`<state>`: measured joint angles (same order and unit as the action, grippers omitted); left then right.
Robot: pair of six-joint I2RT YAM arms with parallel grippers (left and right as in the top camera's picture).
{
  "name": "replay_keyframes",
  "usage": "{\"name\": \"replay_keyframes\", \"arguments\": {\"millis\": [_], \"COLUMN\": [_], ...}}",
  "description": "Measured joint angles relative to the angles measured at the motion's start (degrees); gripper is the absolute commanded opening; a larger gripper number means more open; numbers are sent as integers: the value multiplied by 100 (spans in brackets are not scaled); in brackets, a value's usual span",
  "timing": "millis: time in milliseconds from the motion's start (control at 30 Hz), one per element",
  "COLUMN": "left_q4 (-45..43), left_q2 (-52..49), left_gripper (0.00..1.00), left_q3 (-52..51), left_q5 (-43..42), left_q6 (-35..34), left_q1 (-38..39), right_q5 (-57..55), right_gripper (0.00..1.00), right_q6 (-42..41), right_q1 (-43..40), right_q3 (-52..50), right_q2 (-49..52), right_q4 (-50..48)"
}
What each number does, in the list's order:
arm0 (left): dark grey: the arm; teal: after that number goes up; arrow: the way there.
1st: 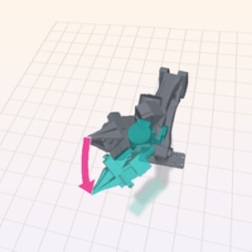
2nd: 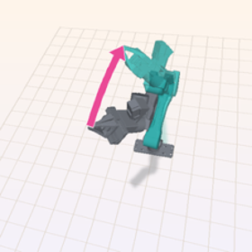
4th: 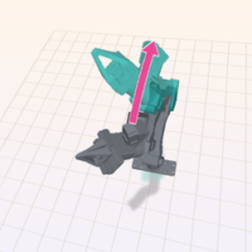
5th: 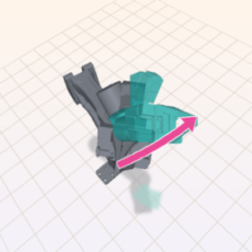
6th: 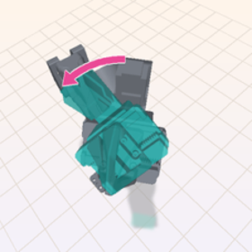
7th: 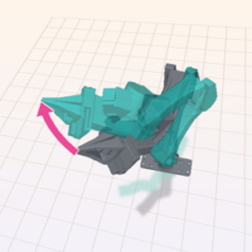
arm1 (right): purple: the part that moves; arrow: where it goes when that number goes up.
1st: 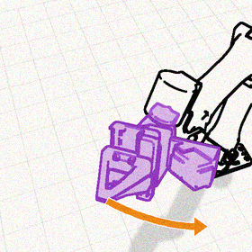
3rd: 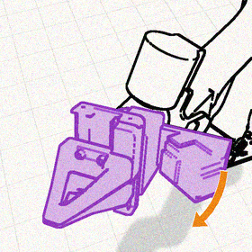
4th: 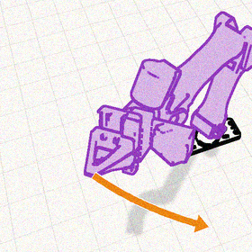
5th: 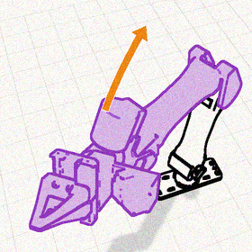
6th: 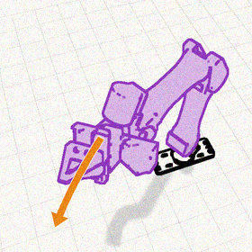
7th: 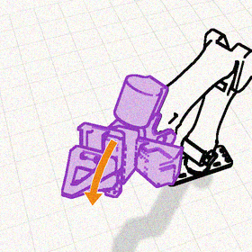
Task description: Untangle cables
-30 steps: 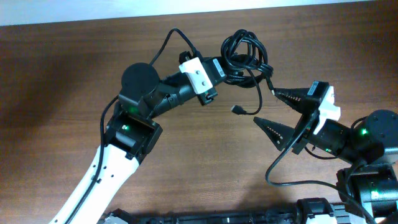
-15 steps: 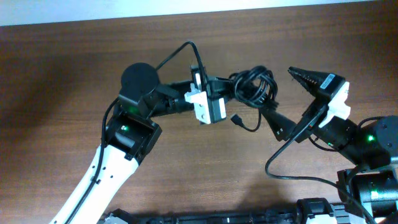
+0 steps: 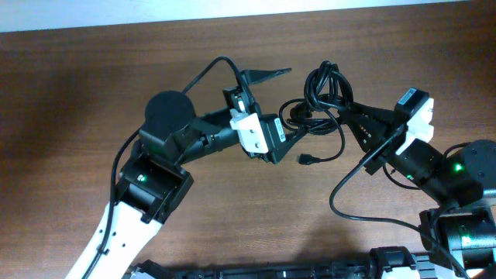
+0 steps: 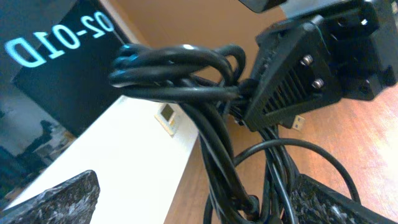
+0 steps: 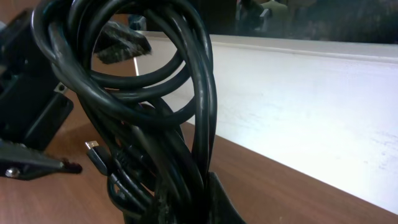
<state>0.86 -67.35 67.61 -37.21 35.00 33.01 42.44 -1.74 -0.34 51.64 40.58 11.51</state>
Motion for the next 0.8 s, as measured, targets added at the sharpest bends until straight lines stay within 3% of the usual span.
{"name": "replay_keyframes", "arguments": {"millis": [100,300,333,433,467,600,800], "left_q4": [-22,-413,-415,-415,-446,-603,-846], "left_q2": [24,24,24,24,17,-85,-120], "left_gripper": [99,100,87,30,17,1,0], "left_q3": [0,0,0,0,0,0,-7], "left_q5": [59,-758,-841,-935,-940,-955,-1001], "left_q6": [-227,-315,-317,-356,-358,-444,-708], "left_q1": [0,4,31,184,236,262,267], "right_q5": [26,157,205,382,437,529,479], "right_gripper": [4,4,4,4,4,4,4], "right_q6": [2,0,0,0,0,4,181], "right_q1": [2,2,2,2,2,2,2], "right_q3": [0,0,0,0,0,0,4], "right_q2": [0,0,0,0,-2,-2,-4], "right_q4": [2,0,0,0,0,-35,177]}}
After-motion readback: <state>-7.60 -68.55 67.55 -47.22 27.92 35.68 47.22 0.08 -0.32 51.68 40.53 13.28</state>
